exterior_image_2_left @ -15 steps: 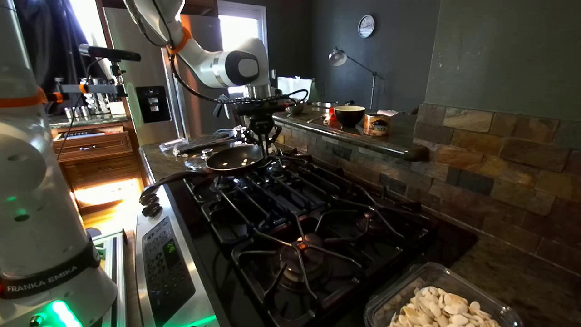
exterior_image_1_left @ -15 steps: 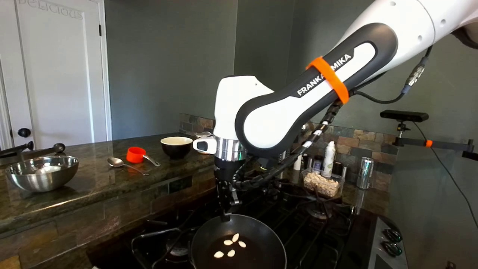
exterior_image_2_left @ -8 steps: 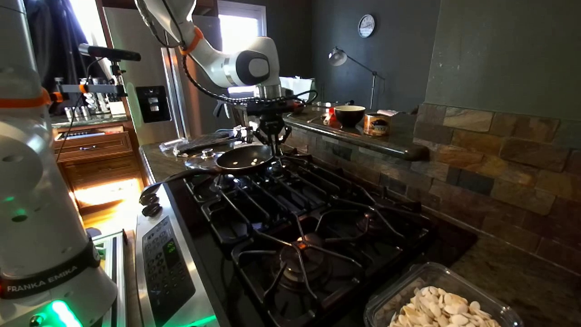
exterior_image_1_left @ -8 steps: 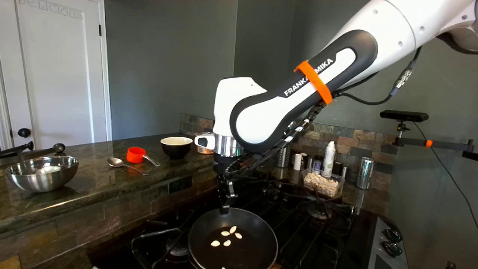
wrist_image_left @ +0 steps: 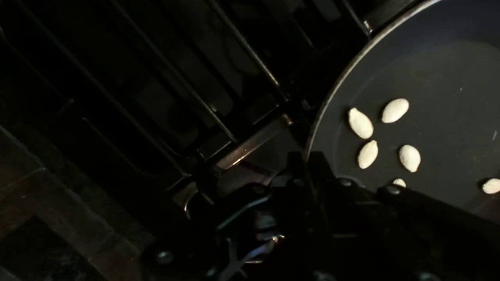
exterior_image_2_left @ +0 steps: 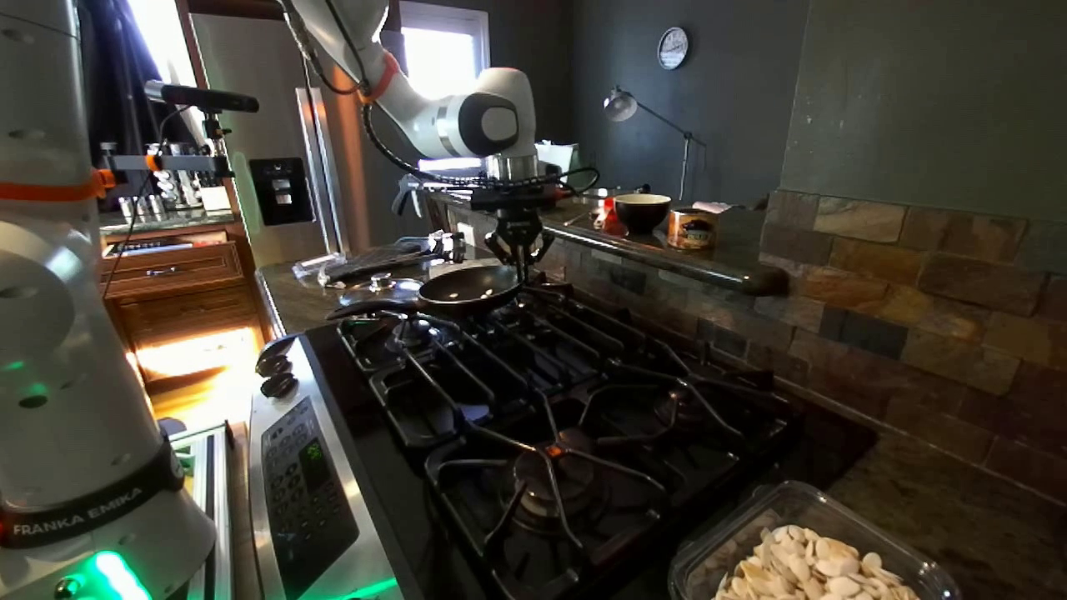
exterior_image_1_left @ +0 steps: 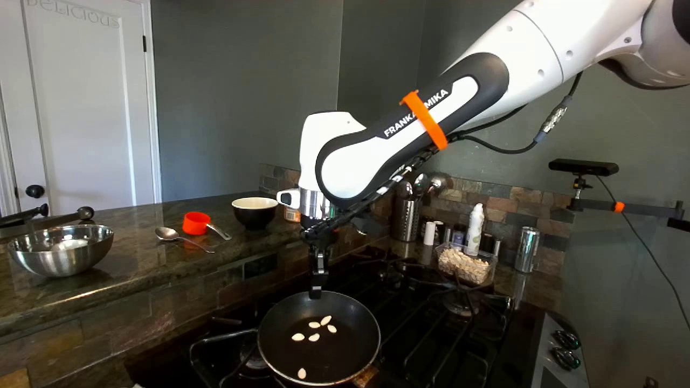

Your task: Move some contents from the bowl onto the pan, then move the pan backwards

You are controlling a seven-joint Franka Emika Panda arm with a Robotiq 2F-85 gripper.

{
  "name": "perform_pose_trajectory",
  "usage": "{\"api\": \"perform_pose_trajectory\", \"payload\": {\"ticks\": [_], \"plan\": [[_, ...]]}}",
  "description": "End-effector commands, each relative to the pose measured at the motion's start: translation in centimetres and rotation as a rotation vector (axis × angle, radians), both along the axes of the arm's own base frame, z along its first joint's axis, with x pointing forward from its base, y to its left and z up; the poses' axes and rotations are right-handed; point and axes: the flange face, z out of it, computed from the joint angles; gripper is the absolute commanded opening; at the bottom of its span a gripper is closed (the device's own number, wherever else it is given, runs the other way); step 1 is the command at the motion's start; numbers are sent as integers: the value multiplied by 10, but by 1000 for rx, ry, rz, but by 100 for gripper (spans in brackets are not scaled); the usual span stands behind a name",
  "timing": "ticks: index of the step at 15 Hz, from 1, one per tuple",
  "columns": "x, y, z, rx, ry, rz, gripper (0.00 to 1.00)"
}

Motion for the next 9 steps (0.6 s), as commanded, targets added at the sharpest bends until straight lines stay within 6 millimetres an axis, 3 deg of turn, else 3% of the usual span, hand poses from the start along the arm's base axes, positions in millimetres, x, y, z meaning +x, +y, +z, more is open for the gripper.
{"api": "perform_pose_trajectory", "payload": {"ticks": [1,9], "plan": [[21,3,-7,-3,1,-59,2],[41,4,-10,21,-23,-160,2]]}}
